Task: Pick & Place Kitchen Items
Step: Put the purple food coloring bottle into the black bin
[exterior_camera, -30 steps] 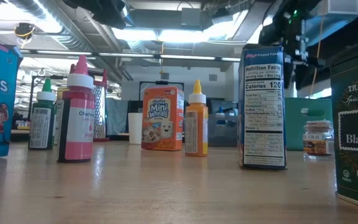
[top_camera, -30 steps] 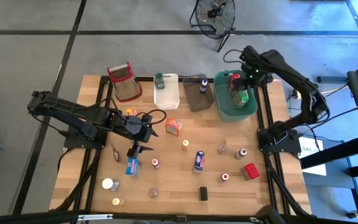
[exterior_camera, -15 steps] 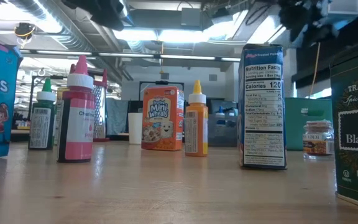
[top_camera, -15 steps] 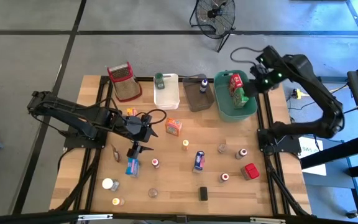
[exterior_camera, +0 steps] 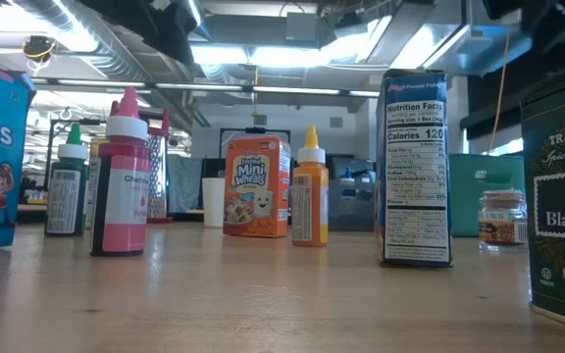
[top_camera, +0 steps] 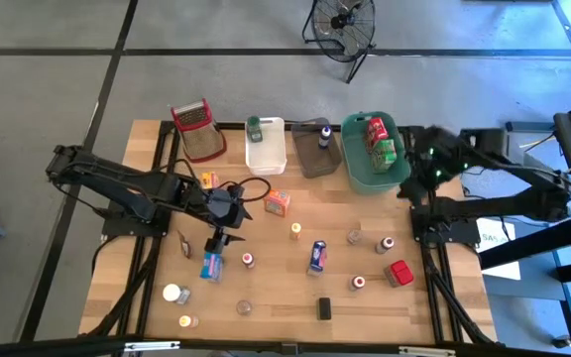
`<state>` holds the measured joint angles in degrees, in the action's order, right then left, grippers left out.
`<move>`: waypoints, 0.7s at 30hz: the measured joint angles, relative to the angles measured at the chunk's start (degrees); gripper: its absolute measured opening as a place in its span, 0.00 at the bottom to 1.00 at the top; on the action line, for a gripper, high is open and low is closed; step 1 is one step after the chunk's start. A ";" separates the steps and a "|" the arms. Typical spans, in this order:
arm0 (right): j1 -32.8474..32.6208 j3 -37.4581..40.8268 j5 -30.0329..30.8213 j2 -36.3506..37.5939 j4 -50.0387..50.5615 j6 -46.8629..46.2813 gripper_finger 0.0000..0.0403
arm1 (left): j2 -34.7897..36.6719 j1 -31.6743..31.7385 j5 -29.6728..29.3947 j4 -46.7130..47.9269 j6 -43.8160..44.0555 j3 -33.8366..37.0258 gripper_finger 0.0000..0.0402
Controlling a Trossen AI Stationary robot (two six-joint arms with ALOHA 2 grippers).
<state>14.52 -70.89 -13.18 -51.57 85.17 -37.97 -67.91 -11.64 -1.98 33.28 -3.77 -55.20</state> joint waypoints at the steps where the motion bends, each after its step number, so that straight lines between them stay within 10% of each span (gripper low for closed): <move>1: -2.32 1.47 0.83 0.63 -0.71 -2.03 0.54 | -0.20 0.00 -0.02 0.06 0.00 0.00 0.68; 21: -40.74 6.13 17.09 -11.52 -7.34 -14.66 0.54 | -0.99 0.00 -0.07 -2.33 2.41 0.02 0.68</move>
<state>-26.21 -64.75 3.90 -63.09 77.83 -52.63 -68.90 -11.64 -2.04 30.95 -1.36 -55.18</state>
